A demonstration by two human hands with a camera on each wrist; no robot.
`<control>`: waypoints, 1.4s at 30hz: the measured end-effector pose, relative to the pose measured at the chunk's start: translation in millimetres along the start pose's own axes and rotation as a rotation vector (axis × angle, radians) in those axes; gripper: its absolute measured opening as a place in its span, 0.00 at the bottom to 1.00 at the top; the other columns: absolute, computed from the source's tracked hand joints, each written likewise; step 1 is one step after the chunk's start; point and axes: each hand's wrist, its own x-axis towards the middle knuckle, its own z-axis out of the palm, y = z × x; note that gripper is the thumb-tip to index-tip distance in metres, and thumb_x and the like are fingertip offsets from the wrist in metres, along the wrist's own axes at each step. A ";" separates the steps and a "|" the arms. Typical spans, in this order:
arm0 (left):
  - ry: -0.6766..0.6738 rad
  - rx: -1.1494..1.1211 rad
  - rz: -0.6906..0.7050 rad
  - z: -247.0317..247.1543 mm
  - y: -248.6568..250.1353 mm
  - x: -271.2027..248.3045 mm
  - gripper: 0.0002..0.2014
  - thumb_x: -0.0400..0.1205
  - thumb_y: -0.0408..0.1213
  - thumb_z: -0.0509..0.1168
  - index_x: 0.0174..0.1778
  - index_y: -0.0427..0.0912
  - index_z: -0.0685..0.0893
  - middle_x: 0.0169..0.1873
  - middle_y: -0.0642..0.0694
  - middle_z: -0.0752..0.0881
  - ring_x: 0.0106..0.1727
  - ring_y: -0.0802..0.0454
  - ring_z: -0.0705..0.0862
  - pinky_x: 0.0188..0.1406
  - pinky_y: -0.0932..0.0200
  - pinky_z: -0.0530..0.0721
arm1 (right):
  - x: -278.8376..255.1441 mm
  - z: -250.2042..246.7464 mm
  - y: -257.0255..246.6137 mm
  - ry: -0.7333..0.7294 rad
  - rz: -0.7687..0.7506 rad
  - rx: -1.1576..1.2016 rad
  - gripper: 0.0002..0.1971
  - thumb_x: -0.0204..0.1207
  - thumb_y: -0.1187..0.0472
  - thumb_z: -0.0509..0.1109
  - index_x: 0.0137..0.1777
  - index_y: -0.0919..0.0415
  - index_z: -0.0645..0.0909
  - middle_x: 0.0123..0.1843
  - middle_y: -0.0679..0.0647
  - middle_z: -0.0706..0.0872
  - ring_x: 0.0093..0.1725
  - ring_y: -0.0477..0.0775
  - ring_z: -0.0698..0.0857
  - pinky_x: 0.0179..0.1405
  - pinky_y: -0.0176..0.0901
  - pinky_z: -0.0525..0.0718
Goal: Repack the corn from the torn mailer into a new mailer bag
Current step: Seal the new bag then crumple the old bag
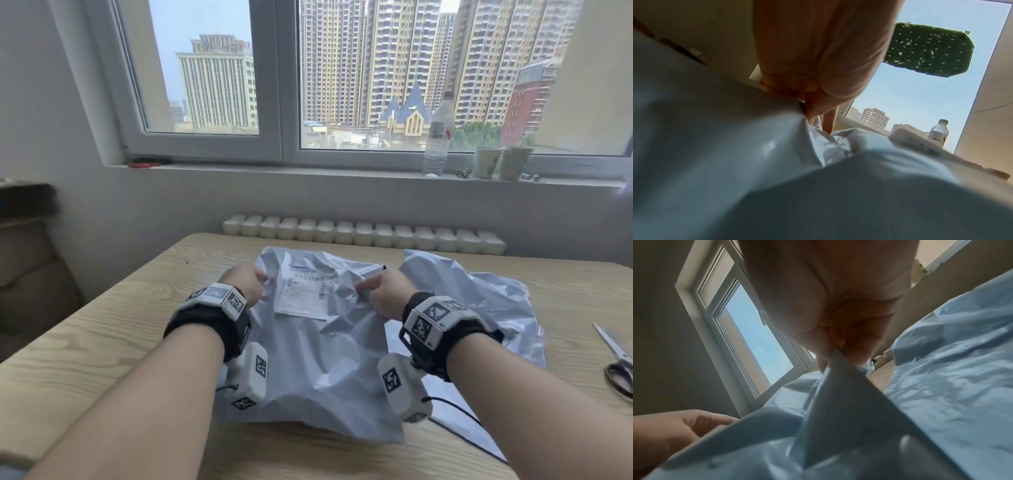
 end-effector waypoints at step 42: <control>-0.308 0.288 0.316 124.3 189.8 18.1 0.26 0.79 0.43 0.68 0.72 0.38 0.75 0.68 0.40 0.79 0.68 0.42 0.78 0.58 0.55 0.77 | 6.2 -113.1 153.7 0.150 0.310 -0.485 0.44 0.61 0.47 0.78 0.78 0.41 0.63 0.82 0.57 0.57 0.81 0.62 0.58 0.79 0.54 0.62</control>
